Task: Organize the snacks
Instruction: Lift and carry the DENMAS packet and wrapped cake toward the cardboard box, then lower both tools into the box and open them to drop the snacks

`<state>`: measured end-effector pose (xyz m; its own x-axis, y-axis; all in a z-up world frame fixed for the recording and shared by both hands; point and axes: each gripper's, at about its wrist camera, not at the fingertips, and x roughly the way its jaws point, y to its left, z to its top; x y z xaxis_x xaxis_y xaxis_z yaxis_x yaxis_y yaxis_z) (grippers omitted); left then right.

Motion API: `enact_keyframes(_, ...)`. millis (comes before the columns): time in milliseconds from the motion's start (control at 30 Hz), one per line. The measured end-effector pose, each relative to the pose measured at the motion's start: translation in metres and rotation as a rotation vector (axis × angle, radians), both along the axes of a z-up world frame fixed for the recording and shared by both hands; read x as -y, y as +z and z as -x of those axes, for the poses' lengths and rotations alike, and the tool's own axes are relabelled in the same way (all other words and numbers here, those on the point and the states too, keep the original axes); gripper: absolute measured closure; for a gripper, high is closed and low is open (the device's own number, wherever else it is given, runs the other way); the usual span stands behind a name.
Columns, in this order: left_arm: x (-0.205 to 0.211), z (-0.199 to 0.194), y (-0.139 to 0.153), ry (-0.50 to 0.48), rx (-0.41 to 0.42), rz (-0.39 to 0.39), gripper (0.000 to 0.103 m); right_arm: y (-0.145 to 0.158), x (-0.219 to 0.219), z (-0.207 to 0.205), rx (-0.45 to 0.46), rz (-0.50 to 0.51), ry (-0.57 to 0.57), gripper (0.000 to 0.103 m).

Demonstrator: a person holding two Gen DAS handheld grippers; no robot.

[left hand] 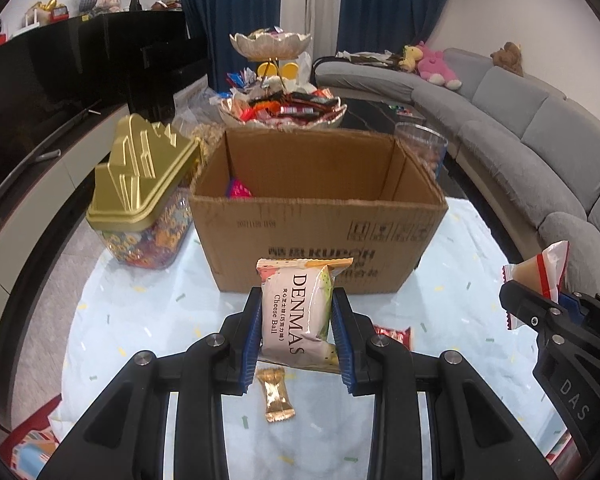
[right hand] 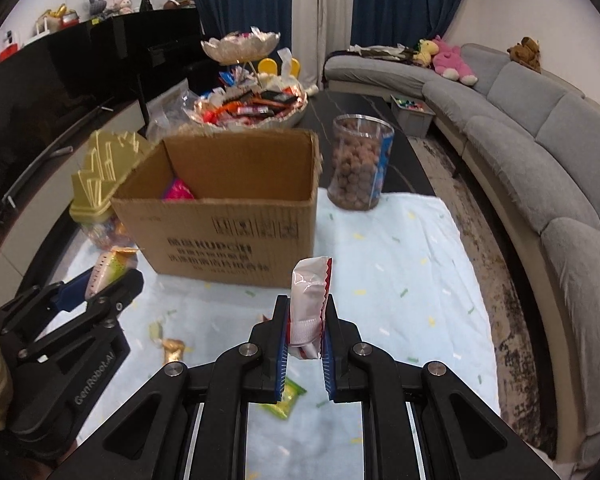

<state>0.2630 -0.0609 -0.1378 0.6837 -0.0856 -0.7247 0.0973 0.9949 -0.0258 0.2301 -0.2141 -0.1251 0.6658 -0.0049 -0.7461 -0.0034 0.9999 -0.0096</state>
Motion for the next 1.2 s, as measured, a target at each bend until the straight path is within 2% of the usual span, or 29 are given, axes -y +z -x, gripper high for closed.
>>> enact_keyframes(567,-0.004,-0.036,0.052,0.006,0.071,0.001,0.070,0.048,-0.011,-0.031,0.084,-0.001,0.035,0.087)
enact_keyframes(867,-0.011,-0.059,0.061,0.001,0.087,-0.004,0.070,0.059,-0.019,-0.052,0.110,0.000,0.065,0.087)
enact_keyframes(1200,-0.016,-0.086,0.056,-0.010,0.070,-0.002,0.070,0.060,-0.025,-0.079,0.103,0.005,0.087,0.087)
